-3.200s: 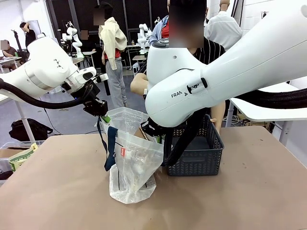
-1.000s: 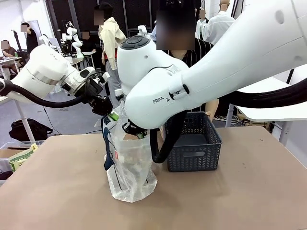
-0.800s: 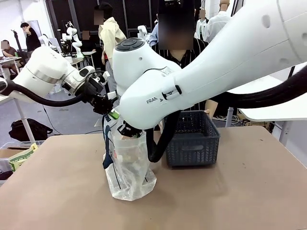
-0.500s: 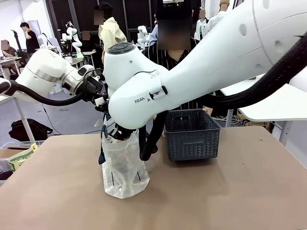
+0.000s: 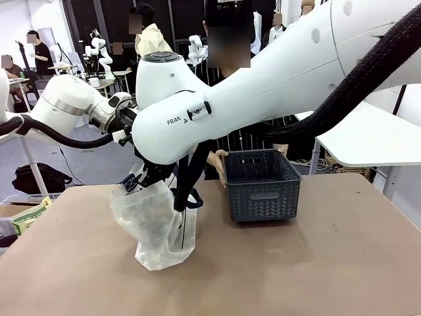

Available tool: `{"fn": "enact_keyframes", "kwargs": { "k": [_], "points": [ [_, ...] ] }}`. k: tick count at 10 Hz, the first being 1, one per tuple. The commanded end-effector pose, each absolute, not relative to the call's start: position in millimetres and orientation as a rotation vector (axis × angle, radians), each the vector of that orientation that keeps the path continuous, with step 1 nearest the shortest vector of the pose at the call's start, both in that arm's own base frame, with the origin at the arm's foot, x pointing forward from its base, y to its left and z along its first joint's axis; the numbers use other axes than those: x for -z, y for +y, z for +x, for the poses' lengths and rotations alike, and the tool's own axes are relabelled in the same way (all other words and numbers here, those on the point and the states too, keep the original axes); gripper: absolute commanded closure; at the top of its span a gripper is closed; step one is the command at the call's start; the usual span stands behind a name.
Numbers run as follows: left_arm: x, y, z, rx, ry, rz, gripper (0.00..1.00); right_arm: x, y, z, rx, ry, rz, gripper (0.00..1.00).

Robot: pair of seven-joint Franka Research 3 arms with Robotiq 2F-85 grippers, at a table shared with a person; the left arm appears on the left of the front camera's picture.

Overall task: Transfer purchased items from the store into the shopping bag.
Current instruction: Move the Reusable shopping bag to the right side of the table.

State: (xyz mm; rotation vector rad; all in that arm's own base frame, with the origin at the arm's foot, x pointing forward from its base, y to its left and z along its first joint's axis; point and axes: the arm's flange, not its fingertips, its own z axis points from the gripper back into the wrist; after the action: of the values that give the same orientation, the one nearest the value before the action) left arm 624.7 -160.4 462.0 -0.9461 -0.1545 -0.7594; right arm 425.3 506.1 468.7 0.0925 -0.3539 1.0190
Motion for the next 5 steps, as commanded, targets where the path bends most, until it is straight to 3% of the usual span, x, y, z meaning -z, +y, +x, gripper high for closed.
{"fn": "enact_keyframes", "kwargs": {
  "k": [1, 3, 4, 5],
  "points": [
    [-469.8, -157.8, 630.7, 0.807, -0.177, -1.017, 1.0, -467.2, 515.1, 434.1, -1.054, -0.34, 0.125, 1.0],
    [-469.2, -154.1, 631.9, 0.849, -0.179, -1.046, 1.0, -463.7, 518.8, 439.1, -1.059, -0.327, 0.123, 1.0],
    [-468.6, -154.3, 632.9, 0.872, -0.179, -1.049, 0.88, -462.8, 520.7, 440.2, -1.063, -0.324, 0.125, 1.0],
    [-468.9, -154.2, 633.3, 0.889, -0.169, -1.05, 0.69, -461.9, 522.1, 441.0, -1.061, -0.319, 0.125, 1.0]
  ]
}}
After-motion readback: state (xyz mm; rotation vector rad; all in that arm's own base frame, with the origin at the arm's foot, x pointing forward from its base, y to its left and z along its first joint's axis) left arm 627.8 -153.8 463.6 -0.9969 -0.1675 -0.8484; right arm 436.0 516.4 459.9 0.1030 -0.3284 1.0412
